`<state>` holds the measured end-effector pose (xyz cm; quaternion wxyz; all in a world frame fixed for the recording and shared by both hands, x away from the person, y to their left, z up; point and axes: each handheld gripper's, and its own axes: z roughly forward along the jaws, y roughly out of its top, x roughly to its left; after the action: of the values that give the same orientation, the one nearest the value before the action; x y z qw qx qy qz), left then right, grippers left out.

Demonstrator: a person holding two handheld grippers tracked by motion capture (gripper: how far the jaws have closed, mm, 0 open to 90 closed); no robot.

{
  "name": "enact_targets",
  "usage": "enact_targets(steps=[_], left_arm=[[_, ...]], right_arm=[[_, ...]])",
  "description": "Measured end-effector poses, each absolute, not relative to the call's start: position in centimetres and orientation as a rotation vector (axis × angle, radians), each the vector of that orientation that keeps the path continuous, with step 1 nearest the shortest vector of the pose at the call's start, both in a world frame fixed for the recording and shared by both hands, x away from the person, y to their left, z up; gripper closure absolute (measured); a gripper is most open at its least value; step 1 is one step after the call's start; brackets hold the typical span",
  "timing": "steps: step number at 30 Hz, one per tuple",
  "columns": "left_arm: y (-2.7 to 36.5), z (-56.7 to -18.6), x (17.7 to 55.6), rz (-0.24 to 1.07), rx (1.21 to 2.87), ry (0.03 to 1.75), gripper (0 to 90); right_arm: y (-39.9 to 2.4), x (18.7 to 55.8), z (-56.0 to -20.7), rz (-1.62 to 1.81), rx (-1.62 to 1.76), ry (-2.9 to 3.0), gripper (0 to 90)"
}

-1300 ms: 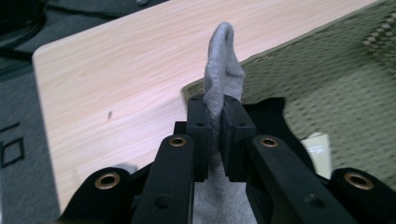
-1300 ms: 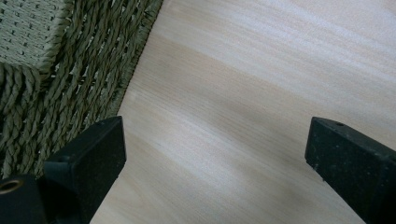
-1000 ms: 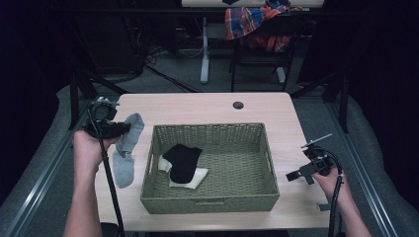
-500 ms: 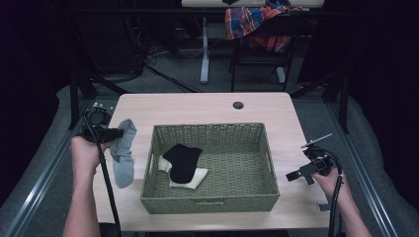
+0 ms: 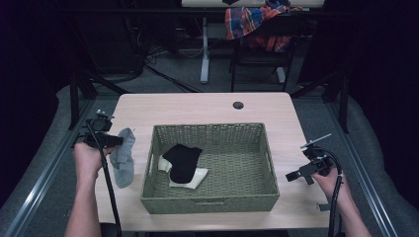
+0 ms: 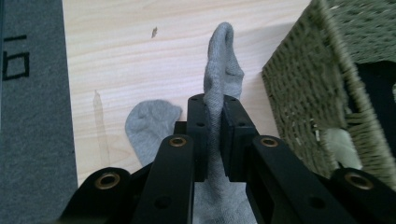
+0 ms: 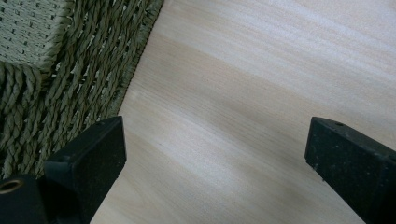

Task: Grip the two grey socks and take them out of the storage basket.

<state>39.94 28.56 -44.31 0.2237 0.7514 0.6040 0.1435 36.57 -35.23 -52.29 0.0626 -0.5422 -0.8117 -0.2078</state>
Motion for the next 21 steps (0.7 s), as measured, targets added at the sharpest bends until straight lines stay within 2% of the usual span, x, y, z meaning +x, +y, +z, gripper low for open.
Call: enact_targets(steps=[9,14,17,18,19,21], left_arm=[[29.8,-48.7,41.1,0.257,2.102,1.761,82.7],[30.1,-50.5,41.6,0.198,2.133,1.786,78.2],[30.4,-51.1,41.8,0.176,2.144,1.794,66.6],[30.5,-51.1,41.8,0.173,2.149,1.803,66.6],[30.7,-50.8,41.7,0.178,2.135,1.806,51.7],[30.9,-50.3,41.6,0.187,2.113,1.804,39.6]], right_arm=[[-35.2,36.6,-52.4,-0.630,-1.642,-2.449,5.2],[-35.2,36.6,-52.4,-0.619,-1.635,-2.454,5.2],[-35.2,36.6,-52.4,-0.615,-1.632,-2.456,5.2],[-35.2,36.6,-52.4,-0.616,-1.633,-2.456,5.2],[-35.3,36.6,-52.3,-0.621,-1.634,-2.455,5.2],[-35.3,36.6,-52.4,-0.621,-1.634,-2.454,5.2]])
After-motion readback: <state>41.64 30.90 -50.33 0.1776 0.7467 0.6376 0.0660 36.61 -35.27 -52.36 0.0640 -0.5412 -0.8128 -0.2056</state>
